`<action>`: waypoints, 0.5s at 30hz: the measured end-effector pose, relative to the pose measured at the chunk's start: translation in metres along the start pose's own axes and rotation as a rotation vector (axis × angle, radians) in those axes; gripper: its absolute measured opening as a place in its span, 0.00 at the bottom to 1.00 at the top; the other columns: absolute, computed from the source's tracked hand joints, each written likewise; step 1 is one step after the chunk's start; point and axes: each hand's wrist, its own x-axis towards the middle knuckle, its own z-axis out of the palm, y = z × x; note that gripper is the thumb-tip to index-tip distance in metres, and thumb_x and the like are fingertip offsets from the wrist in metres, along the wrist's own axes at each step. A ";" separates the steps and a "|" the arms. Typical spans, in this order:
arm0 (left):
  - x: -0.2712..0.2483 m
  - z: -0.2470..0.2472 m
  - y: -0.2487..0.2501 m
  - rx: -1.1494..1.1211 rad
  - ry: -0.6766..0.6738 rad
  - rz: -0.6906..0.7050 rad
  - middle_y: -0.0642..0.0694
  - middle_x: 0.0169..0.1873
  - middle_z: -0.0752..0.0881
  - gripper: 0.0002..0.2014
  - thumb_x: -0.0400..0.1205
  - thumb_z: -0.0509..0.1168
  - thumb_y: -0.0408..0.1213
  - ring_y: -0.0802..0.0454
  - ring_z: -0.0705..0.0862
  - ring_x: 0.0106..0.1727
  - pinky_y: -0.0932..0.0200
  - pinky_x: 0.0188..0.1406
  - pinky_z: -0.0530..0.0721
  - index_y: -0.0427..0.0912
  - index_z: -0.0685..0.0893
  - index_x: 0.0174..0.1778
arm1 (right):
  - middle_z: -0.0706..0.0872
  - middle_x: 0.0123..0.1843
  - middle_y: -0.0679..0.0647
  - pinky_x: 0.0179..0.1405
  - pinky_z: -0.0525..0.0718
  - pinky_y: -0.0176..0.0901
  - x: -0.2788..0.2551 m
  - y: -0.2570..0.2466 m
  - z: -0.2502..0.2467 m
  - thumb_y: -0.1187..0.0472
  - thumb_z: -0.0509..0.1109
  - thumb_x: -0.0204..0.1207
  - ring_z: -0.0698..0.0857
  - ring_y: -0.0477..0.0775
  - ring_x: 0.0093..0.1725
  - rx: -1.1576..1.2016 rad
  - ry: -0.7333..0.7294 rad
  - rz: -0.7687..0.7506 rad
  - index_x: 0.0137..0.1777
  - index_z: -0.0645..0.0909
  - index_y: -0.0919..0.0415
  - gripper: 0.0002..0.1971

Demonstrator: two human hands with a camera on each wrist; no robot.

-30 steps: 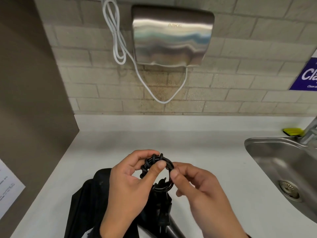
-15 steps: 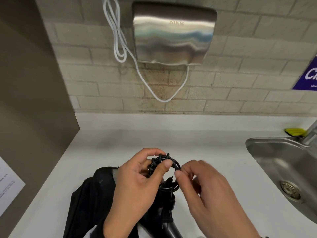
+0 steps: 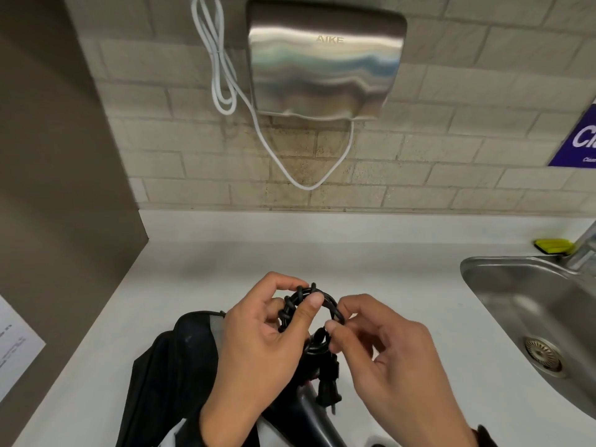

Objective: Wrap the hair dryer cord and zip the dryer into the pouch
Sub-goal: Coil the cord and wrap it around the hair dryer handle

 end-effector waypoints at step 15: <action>0.009 -0.011 -0.005 -0.074 -0.199 -0.034 0.56 0.38 0.91 0.14 0.72 0.74 0.49 0.59 0.89 0.30 0.72 0.35 0.83 0.60 0.88 0.54 | 0.85 0.27 0.41 0.35 0.72 0.22 0.010 0.012 -0.004 0.50 0.83 0.65 0.80 0.43 0.36 0.218 0.067 0.017 0.35 0.88 0.42 0.05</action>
